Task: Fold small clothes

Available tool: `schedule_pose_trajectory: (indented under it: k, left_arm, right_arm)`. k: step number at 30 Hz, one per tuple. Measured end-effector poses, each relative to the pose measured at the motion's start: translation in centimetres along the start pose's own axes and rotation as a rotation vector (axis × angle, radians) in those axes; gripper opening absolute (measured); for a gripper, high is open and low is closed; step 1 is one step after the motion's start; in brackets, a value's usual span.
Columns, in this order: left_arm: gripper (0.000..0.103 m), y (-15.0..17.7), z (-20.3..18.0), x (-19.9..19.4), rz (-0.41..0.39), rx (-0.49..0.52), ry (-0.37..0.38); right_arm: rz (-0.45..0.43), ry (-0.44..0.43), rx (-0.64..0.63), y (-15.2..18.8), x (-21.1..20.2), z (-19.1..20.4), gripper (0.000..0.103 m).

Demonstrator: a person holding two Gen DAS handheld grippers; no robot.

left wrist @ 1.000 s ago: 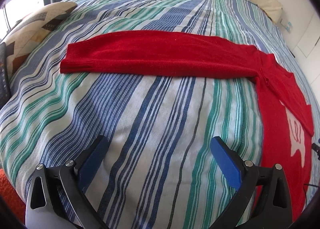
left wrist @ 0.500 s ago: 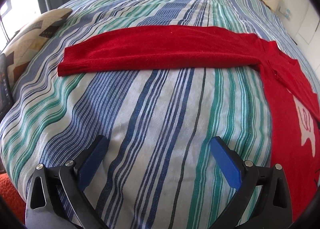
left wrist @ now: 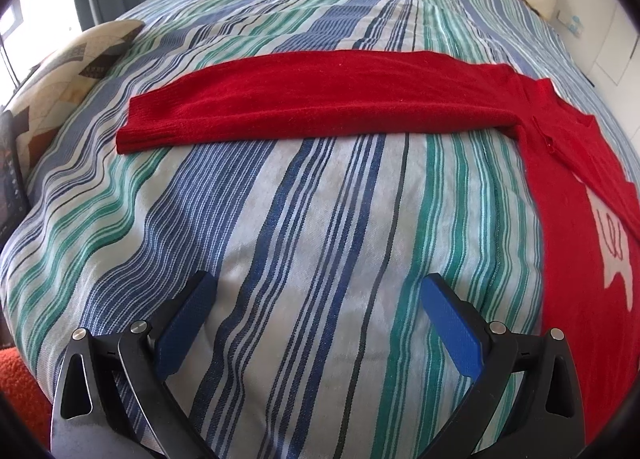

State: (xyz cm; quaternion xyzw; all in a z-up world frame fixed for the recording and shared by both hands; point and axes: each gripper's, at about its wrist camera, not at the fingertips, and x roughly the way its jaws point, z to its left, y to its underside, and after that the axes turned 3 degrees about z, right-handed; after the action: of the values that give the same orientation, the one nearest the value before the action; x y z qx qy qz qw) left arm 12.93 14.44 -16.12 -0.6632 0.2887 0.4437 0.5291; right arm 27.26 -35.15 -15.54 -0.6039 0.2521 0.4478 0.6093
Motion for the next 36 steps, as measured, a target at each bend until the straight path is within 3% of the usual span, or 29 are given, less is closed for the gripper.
schedule_pose_trajectory:
  k: [1, 3, 7, 12, 14, 17, 19, 23, 25, 27, 29, 32, 36]
  left_arm:
    - [0.102, 0.0, 0.1, 0.0, 0.002, 0.000, 0.001]
    - [0.102, 0.0, 0.3, -0.1, 0.006, -0.008, 0.010]
    - [0.102, -0.4, 0.5, 0.2, 0.015, -0.031, 0.023]
    - [0.102, -0.4, 0.2, 0.6, 0.012, -0.016, 0.005]
    - [0.102, -0.3, 0.0, 0.6, 0.012, -0.004, -0.003]
    - [0.102, -0.2, -0.3, 0.8, 0.012, 0.007, -0.018]
    - [0.102, -0.3, -0.3, 0.8, 0.015, 0.005, -0.019]
    - [0.102, -0.4, 0.0, 0.8, 0.027, -0.011, 0.002]
    - [0.102, -0.4, 0.0, 0.9, 0.028, -0.010, 0.000]
    - [0.103, -0.4, -0.1, 1.0, 0.027, -0.003, -0.011]
    - [0.103, -0.3, -0.4, 1.2, 0.023, 0.011, -0.030]
    - [0.103, 0.3, -1.1, 1.3, -0.009, 0.037, -0.064]
    - [0.103, 0.8, -1.2, 1.2, -0.043, 0.047, -0.081]
  right_arm:
    - [0.066, 0.041, -0.039, 0.3, 2.2, -0.1, 0.017]
    - [0.218, 0.190, -0.098, 1.9, 5.9, -1.4, 0.000]
    - [0.167, 0.187, -0.035, 1.5, 3.2, -1.6, 0.000]
    - [0.093, 0.187, -0.134, -2.5, 2.2, 1.6, 0.000]
    - [0.114, 0.230, -0.128, -4.0, 4.3, 1.5, 0.000]
    - [0.252, 0.395, -0.097, -4.1, 8.8, -0.8, 0.000]
    - [0.193, 0.365, -0.035, -3.8, 7.7, -1.6, 0.000]
    - [0.020, 0.305, 0.046, -1.6, 1.5, -1.3, 0.015]
    - [-0.040, 0.304, 0.044, 1.1, -1.9, -1.0, 0.032]
    - [-0.098, 0.347, 0.040, 4.6, -5.0, -0.7, 0.063]
    - [-0.167, 0.390, 0.060, 8.5, -7.7, -1.1, 0.075]
    - [-0.205, 0.407, 0.154, 14.1, -9.3, -2.3, 0.076]
    - [-0.146, 0.312, 0.370, 18.0, -8.2, -5.9, 0.076]
